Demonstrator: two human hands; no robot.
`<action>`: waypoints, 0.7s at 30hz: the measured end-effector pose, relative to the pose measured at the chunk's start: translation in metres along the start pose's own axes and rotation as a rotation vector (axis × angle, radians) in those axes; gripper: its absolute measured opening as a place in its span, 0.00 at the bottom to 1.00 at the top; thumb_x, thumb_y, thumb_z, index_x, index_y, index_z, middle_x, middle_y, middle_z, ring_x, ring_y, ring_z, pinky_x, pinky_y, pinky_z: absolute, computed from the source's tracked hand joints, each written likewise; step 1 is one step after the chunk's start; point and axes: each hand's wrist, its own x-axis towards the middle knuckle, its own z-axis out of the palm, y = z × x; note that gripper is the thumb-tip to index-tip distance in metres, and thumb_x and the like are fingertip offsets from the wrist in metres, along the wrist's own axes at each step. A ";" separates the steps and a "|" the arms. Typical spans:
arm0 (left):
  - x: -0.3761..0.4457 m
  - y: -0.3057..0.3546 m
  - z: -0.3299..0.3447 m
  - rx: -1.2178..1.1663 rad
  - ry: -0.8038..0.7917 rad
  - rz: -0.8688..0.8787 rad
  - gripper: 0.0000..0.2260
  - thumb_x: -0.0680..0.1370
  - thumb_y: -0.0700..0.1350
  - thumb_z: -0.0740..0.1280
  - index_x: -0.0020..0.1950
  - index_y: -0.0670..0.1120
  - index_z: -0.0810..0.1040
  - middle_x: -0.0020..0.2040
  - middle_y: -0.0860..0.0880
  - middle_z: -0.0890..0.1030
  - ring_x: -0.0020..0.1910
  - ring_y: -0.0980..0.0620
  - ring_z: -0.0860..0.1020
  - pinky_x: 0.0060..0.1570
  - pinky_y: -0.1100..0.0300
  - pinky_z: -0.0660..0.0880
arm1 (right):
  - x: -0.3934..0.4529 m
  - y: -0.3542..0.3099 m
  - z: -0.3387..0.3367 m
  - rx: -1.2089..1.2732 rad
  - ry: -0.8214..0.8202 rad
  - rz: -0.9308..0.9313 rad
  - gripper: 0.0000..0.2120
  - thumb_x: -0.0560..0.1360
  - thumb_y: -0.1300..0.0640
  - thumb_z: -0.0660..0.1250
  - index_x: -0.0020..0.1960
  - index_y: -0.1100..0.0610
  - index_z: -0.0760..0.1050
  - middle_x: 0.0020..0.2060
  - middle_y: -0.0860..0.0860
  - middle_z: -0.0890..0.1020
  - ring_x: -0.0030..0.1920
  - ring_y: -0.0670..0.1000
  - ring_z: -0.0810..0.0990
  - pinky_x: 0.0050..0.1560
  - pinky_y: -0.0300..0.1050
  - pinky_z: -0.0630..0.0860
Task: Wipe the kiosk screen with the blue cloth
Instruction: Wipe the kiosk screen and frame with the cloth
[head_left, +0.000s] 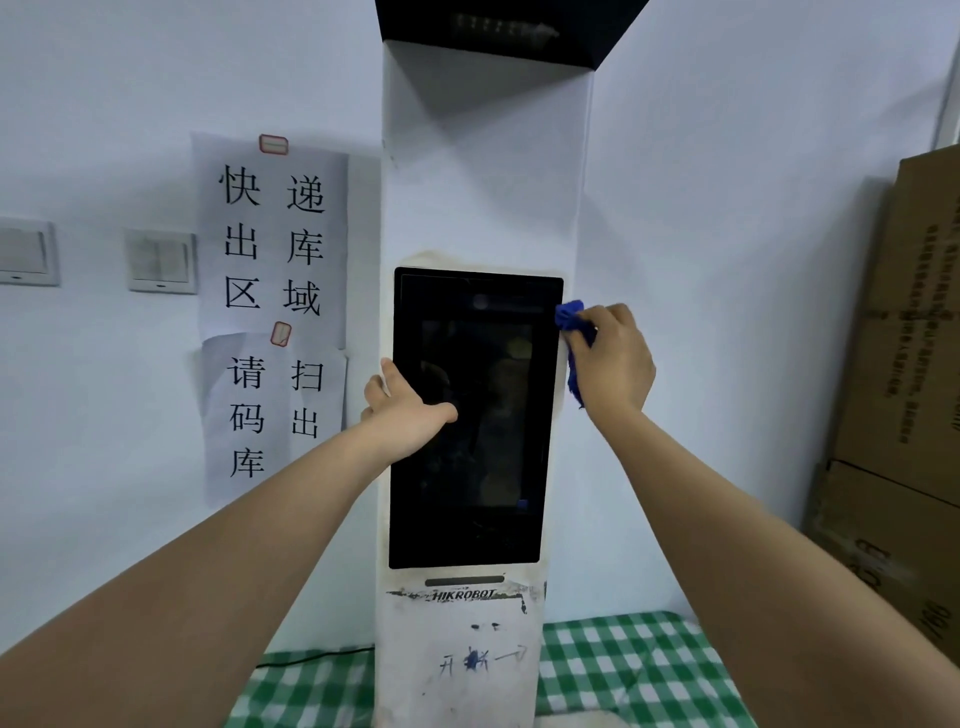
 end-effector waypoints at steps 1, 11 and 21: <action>0.000 -0.001 0.000 -0.003 0.000 0.001 0.43 0.77 0.51 0.64 0.77 0.49 0.33 0.79 0.48 0.39 0.77 0.42 0.52 0.74 0.46 0.56 | 0.001 0.000 0.001 0.008 0.008 0.013 0.08 0.78 0.53 0.63 0.54 0.53 0.79 0.52 0.49 0.76 0.43 0.53 0.78 0.38 0.44 0.72; 0.000 -0.003 0.003 0.038 0.016 0.005 0.45 0.76 0.51 0.65 0.77 0.49 0.33 0.79 0.47 0.40 0.76 0.40 0.54 0.73 0.46 0.58 | -0.036 0.013 0.007 -0.029 -0.041 -0.147 0.07 0.77 0.55 0.66 0.53 0.53 0.79 0.49 0.48 0.77 0.44 0.50 0.77 0.37 0.46 0.75; 0.001 -0.009 -0.003 0.020 -0.024 0.034 0.44 0.76 0.50 0.65 0.77 0.51 0.33 0.78 0.49 0.40 0.76 0.41 0.55 0.73 0.47 0.57 | -0.055 -0.019 0.040 -0.085 -0.020 -0.487 0.05 0.69 0.62 0.73 0.45 0.57 0.80 0.43 0.52 0.78 0.39 0.54 0.77 0.24 0.42 0.69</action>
